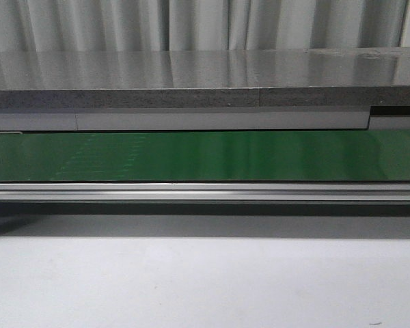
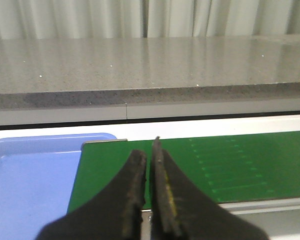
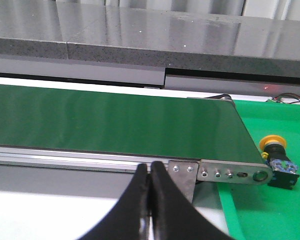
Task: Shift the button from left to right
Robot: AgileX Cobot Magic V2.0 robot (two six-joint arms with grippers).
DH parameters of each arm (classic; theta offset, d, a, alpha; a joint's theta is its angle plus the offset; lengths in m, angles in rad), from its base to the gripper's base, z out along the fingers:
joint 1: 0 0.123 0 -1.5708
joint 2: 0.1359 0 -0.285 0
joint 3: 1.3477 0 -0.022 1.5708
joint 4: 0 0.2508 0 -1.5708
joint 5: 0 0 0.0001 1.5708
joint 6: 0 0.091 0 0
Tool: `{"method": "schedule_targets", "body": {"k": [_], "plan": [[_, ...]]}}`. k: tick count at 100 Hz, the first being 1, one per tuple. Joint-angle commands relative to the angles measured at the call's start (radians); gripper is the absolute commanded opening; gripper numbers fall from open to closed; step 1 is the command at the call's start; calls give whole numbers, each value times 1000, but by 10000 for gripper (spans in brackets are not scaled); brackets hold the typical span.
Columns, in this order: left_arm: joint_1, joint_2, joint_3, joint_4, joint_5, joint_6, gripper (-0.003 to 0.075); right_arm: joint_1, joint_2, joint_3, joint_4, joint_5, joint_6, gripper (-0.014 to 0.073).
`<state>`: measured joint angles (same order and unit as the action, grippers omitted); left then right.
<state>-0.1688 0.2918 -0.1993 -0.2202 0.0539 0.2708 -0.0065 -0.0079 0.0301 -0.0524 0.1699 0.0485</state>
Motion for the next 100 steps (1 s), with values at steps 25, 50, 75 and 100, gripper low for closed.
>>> {"method": "schedule_targets", "body": {"k": [25, 50, 75, 100], "plan": [[-4, -120, 130, 257, -170, -271, 5, 2, -18, -1, -10, -83, -3, -68], [51, -232, 231, 256, -172, -271, 5, 2, -18, -1, -10, -83, -3, -68], [90, -310, 239, 256, -124, -271, 5, 2, -18, -1, -10, -83, -3, -68], [90, -331, 239, 256, -120, -271, 5, 2, -18, -1, -10, -83, -3, -68]]}}
